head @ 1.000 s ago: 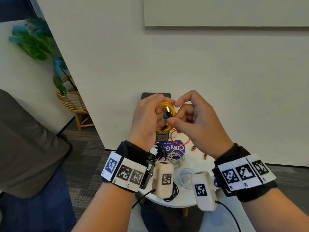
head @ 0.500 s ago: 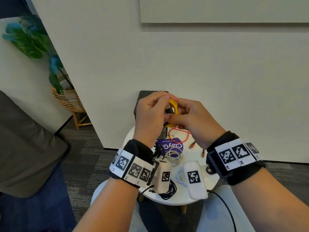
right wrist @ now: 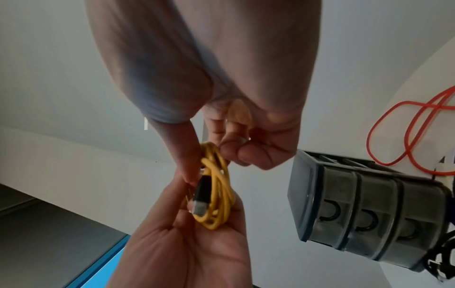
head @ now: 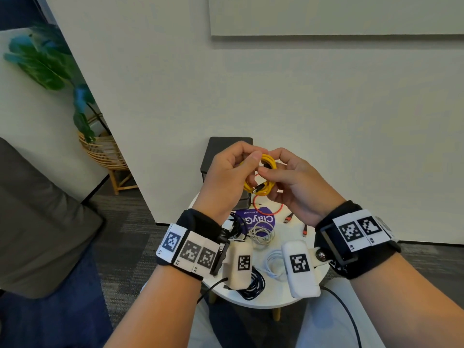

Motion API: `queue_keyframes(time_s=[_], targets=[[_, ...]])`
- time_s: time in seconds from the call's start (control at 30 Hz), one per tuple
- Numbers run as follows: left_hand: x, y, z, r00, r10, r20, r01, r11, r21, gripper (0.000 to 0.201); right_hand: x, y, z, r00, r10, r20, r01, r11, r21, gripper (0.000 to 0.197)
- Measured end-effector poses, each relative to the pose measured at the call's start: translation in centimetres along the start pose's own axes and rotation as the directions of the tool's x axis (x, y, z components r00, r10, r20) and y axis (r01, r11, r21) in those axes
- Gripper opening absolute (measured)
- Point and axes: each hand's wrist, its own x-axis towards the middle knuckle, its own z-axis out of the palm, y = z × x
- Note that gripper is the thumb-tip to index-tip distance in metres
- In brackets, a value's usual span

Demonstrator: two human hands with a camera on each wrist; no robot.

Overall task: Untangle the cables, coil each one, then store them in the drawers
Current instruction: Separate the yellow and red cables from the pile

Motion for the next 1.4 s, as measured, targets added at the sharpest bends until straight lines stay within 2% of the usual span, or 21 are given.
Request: queue_keyframes(time_s=[0.17,0.27,0.33,0.47,0.57,0.63,0.73,0.83,0.93,1.07,1.27,1.4], targets=[[0.2,-0.1,-0.5,0.995,-0.048,0.086,0.048,0.999,0.002,0.016,-0.3,0.5,-0.7,0.997,0.054,0.061,-0.057,0.996,0.064,0.021],[0.2,-0.6,-0.8,0.992,-0.066,0.105,0.061,0.997,0.053,0.018,-0.2,0.8,-1.5,0.995,0.087,0.040,-0.091,0.992,0.093,0.018],[0.2,-1.1,-0.9,0.991,-0.085,0.102,0.077,0.994,0.081,0.018,-0.1,1.2,-1.7,0.997,0.077,0.007,-0.077,0.996,0.053,0.013],[0.0,-2.5,-0.5,0.982,-0.163,0.093,0.155,0.983,0.095,0.017,0.1,2.6,-2.3,0.995,-0.001,-0.101,-0.016,0.986,-0.167,0.010],[-0.2,-4.2,0.1,0.965,-0.244,0.093,0.230,0.963,0.140,0.016,0.1,4.2,-3.2,0.983,-0.076,-0.168,0.000,0.911,-0.413,0.018],[-0.4,-5.5,0.7,0.950,-0.300,0.083,0.285,0.947,0.150,0.016,0.1,5.4,-3.8,0.977,-0.081,-0.195,-0.025,0.873,-0.487,0.016],[-0.3,-7.8,1.9,0.929,-0.365,0.060,0.349,0.919,0.185,0.015,0.4,7.2,-5.2,0.971,-0.016,-0.239,-0.112,0.852,-0.512,0.014],[0.3,-10.1,3.0,0.904,-0.421,0.079,0.382,0.875,0.299,0.017,0.9,8.5,-7.0,0.953,0.151,-0.263,-0.262,0.848,-0.460,0.013],[1.0,-12.0,3.9,0.886,-0.436,0.156,0.315,0.814,0.487,0.021,1.5,9.8,-9.3,0.926,0.264,-0.271,-0.365,0.813,-0.453,0.013],[1.4,-13.9,5.5,0.833,-0.503,0.231,0.249,0.714,0.655,0.029,2.1,11.7,-11.4,0.894,0.324,-0.309,-0.438,0.778,-0.451,0.010],[2.0,-15.7,7.7,0.777,-0.585,0.232,0.213,0.592,0.777,0.031,2.4,13.7,-13.2,0.854,0.384,-0.351,-0.519,0.672,-0.529,0.010],[1.9,-16.4,8.6,0.711,-0.646,0.279,0.087,0.473,0.877,0.030,2.1,14.6,-14.1,0.833,0.438,-0.337,-0.552,0.624,-0.554,0.009]])
